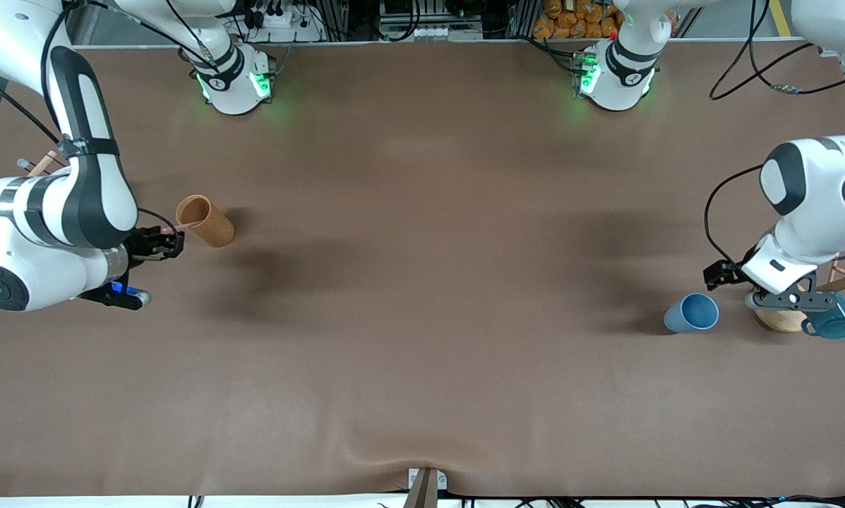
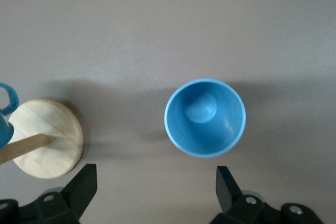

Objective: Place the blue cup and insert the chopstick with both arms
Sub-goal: 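Reach the blue cup and pink chopstick with the left and right grippers, then grasp the blue cup and pink chopstick with the left and right grippers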

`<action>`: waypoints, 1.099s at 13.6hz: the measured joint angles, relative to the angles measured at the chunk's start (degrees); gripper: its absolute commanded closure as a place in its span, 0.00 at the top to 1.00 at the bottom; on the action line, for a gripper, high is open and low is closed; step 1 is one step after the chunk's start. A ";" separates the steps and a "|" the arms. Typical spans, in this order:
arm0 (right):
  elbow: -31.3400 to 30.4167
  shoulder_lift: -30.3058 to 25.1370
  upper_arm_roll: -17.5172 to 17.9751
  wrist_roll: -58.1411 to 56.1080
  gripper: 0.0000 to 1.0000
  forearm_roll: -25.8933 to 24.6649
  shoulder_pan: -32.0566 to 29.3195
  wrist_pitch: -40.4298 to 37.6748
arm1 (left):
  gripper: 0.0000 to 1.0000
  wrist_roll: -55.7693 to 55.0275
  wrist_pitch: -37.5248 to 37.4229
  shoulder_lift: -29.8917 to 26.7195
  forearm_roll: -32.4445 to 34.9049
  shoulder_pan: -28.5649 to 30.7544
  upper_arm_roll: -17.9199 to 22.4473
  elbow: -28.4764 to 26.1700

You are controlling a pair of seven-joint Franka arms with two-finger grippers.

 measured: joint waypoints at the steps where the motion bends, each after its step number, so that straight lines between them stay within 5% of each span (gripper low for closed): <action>1: -0.16 0.17 -0.02 0.00 0.14 0.00 -0.12 0.00 | 1.00 0.00 0.23 0.92 0.00 0.04 0.00 0.81; 3: -0.40 0.21 -0.09 -0.01 0.00 -0.10 -0.27 0.00 | 1.00 -0.25 1.08 2.59 0.00 0.07 -0.01 2.33; 9: 1.90 -1.07 -0.23 -0.05 0.00 -1.00 -0.25 -4.70 | 1.00 -2.78 1.17 7.71 0.00 -0.02 -0.33 6.98; 15: 15.50 -7.23 0.55 -0.08 0.00 -0.99 0.12 -16.72 | 0.90 -4.19 1.18 9.45 -0.01 -0.15 -0.41 7.80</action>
